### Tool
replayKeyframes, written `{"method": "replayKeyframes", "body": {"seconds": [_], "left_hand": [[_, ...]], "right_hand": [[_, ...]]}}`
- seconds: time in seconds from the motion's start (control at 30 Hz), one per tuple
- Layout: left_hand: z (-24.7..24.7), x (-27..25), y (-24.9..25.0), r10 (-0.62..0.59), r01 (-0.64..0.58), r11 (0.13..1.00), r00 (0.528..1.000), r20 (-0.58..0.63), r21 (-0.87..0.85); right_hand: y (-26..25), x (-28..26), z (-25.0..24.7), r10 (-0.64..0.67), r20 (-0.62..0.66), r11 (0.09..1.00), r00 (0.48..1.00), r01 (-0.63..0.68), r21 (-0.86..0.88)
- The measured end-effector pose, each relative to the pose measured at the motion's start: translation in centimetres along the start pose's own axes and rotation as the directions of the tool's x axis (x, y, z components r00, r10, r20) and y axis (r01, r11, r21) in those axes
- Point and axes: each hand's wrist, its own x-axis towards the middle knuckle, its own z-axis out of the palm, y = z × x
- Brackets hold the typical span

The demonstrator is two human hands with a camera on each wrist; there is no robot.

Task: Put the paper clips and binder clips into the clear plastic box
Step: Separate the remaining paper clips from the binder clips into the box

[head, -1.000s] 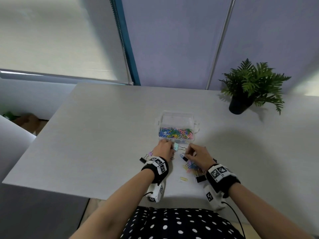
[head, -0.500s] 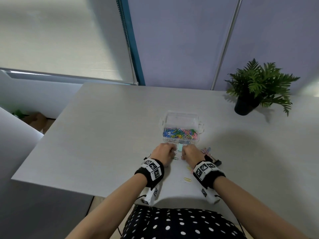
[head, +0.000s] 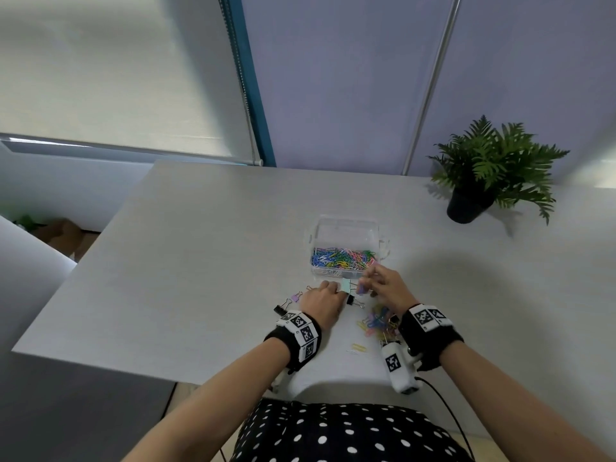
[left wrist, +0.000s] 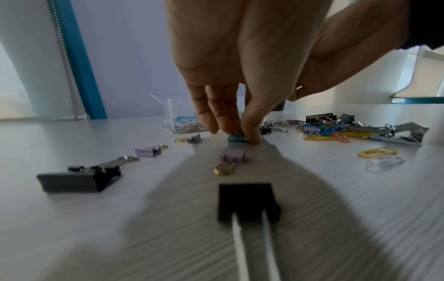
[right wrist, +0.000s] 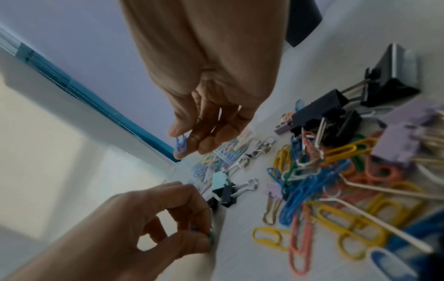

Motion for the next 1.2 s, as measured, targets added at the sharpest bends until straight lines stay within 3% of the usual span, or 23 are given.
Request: {"method": "replayKeyframes", "body": {"seconds": [0.1, 0.3, 0.4, 0.5, 0.63, 0.83, 1.07, 1.2], "left_hand": [[-0.1, -0.4, 0.0, 0.025, -0.025, 0.999, 1.0, 0.017, 0.021], [-0.2, -1.2, 0.0, -0.021, 0.023, 0.993, 1.0, 0.015, -0.114], [-0.6, -1.2, 0.0, -0.023, 0.024, 0.988, 1.0, 0.007, -0.149], [-0.9, -1.0, 0.3, 0.066, -0.057, 0.979, 0.997, 0.038, -0.198], [-0.6, -0.5, 1.9, 0.167, -0.148, 0.974, 0.981, 0.101, -0.171], [-0.2, 0.1, 3.7, 0.14, -0.123, 0.982, 0.983, 0.116, -0.144], [-0.4, -0.2, 4.3, 0.132, -0.124, 0.989, 0.987, 0.096, -0.086], [-0.4, -0.2, 3.9, 0.128, -0.115, 0.987, 0.986, 0.108, -0.115]], "right_hand": [[0.1, -0.6, -0.2, 0.051, 0.082, 0.998, 0.995, -0.053, 0.024], [1.5, -2.0, -1.2, 0.191, 0.18, 0.979, 0.965, -0.2, 0.032], [1.7, -2.4, -1.6, 0.121, 0.23, 0.955, 0.966, -0.05, -0.291], [2.3, -3.0, -1.2, 0.066, 0.315, 0.759, 0.947, 0.157, -0.632], [3.2, -3.2, -0.7, 0.04, 0.35, 0.655, 0.936, 0.24, -0.717], [3.7, -3.7, -0.5, 0.005, 0.339, 0.591, 0.941, 0.271, -0.76], [3.5, -4.3, -0.7, -0.045, 0.413, 0.594, 0.91, 0.357, -0.721], [2.6, -4.5, -1.2, -0.073, 0.301, 0.779, 0.951, 0.242, -0.578]]}}
